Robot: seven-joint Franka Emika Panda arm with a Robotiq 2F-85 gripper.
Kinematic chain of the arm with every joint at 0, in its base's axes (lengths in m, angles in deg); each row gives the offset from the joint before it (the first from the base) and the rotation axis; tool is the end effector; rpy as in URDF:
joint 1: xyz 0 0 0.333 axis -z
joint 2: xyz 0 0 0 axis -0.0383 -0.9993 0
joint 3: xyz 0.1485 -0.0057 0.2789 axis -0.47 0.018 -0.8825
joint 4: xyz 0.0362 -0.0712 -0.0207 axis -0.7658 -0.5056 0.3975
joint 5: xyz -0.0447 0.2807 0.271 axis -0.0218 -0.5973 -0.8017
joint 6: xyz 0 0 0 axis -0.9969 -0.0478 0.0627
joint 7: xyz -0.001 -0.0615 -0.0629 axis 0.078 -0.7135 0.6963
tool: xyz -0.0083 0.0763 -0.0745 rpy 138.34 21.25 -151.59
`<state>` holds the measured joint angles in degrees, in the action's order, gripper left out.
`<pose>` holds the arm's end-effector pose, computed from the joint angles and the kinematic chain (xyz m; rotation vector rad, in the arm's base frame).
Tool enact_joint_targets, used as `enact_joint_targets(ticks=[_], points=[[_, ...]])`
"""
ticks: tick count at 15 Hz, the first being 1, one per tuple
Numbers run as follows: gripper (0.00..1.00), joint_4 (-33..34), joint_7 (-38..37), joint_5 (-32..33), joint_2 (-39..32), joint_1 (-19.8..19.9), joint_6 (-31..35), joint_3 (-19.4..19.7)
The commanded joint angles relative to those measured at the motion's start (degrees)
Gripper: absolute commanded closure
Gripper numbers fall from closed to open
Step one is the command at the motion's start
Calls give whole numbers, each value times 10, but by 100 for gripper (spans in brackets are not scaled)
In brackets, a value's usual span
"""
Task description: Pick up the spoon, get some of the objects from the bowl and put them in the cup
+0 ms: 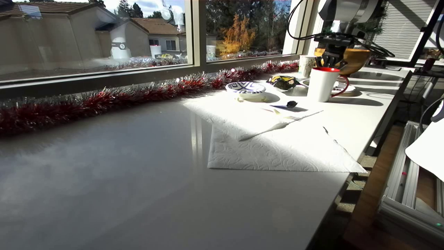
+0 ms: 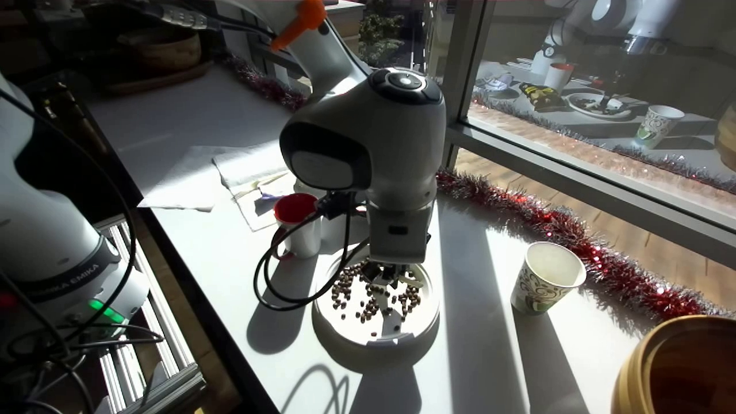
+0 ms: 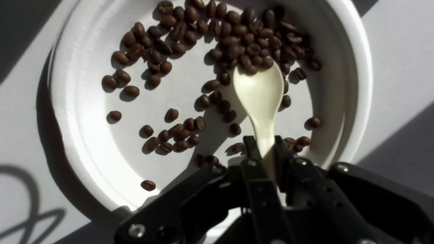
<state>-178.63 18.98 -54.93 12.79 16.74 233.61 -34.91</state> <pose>0.3843 -0.3582 0.2380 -2.1146 2.2309 -0.1214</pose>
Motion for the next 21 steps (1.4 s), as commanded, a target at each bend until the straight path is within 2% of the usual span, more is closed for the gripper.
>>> enact_joint_targets(ticks=[1,10,17,21], points=[[97,-15,24,-25,18,5,-8,-16],[97,7,91,-44,-4,14,-75,-29],[97,54,163,-62,-43,37,-158,-34],[97,97,204,-81,-67,62,-232,-35]])
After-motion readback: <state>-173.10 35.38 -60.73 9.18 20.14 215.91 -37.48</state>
